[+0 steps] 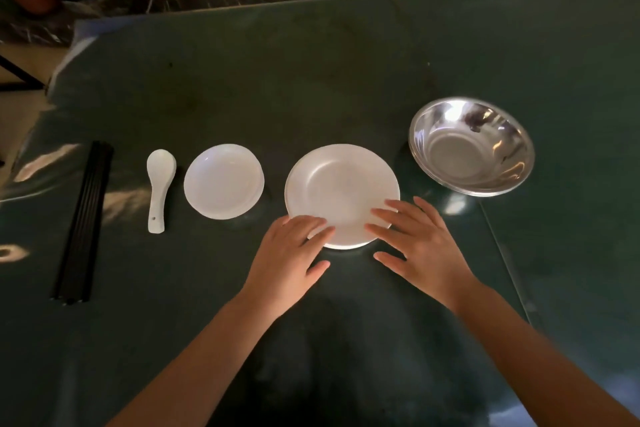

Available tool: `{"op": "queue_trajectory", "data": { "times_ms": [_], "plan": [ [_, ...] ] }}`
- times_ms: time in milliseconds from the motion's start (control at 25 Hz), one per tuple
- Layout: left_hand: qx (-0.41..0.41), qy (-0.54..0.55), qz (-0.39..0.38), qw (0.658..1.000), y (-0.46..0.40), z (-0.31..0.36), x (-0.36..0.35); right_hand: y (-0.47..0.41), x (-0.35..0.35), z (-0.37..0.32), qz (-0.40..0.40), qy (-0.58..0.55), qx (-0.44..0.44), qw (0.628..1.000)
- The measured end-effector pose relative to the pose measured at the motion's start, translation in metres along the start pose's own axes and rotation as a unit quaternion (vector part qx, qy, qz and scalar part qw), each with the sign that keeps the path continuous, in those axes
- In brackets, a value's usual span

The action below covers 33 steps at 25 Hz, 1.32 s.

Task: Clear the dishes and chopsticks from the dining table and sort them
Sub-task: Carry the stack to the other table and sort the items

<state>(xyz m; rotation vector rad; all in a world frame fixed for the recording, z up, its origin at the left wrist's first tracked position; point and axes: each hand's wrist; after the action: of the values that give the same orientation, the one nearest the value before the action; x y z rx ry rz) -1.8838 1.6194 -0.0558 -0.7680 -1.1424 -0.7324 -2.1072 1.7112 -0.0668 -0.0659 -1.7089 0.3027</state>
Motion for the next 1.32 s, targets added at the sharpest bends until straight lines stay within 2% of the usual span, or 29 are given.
{"op": "queue_trajectory", "data": {
  "times_ms": [80,200,320,480,680,1120,1320],
  "plan": [
    [-0.033,-0.026,-0.026,0.999,-0.013,-0.001,0.003,-0.008,-0.003,0.005,0.003,0.025,0.024,0.999],
    [-0.053,-0.021,-0.048,0.997,-0.023,-0.005,0.003,-0.02,-0.007,0.01,0.014,0.001,0.048,0.999],
    [-0.062,-0.006,-0.063,0.996,-0.025,-0.01,0.005,-0.025,-0.009,0.015,-0.013,-0.035,0.07,0.997],
    [-0.066,-0.004,-0.066,0.996,-0.025,-0.011,0.007,-0.031,-0.005,0.013,-0.061,-0.011,0.113,0.992],
    [-0.086,-0.013,-0.08,0.993,-0.028,-0.015,0.009,-0.034,-0.001,0.014,-0.065,0.002,0.129,0.99],
    [0.001,-0.08,-0.068,0.994,-0.051,-0.028,0.013,-0.071,-0.014,0.015,-0.045,-0.005,0.064,0.997],
    [0.024,-0.074,-0.072,0.994,-0.051,-0.028,0.01,-0.07,-0.017,0.014,-0.029,0.004,0.051,0.998]
  ]
}}
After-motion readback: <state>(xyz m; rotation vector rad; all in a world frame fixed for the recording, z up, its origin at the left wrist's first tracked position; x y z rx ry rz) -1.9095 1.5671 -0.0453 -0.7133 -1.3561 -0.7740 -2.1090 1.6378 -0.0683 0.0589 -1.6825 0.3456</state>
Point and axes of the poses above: each hand's wrist, its own y-axis away from the middle knuckle, its own x-axis out of the back of the hand, z = x × y, and after that the axes turned 6 degrees about -z, right-handed
